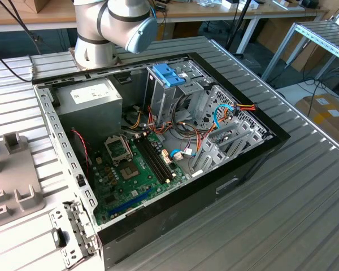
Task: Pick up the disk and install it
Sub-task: 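Pick up the disk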
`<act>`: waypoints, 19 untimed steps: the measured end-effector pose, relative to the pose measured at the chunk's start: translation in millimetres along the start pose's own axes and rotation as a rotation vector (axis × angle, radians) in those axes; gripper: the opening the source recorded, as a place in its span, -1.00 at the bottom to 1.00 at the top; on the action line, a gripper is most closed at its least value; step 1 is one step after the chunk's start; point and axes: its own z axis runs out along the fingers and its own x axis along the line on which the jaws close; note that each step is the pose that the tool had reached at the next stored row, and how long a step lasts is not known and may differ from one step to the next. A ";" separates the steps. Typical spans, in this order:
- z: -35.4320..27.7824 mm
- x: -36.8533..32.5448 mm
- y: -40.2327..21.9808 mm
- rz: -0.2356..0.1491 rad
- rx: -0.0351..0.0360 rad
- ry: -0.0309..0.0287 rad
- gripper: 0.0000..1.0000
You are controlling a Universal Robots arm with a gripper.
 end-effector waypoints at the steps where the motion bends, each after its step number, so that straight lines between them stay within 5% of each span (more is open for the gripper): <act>1: 0.0 0.0 0.0 -0.004 -0.0001 0.0002 -0.79; 19: 0.0 0.0 0.0 -0.075 -0.0018 0.0033 -0.79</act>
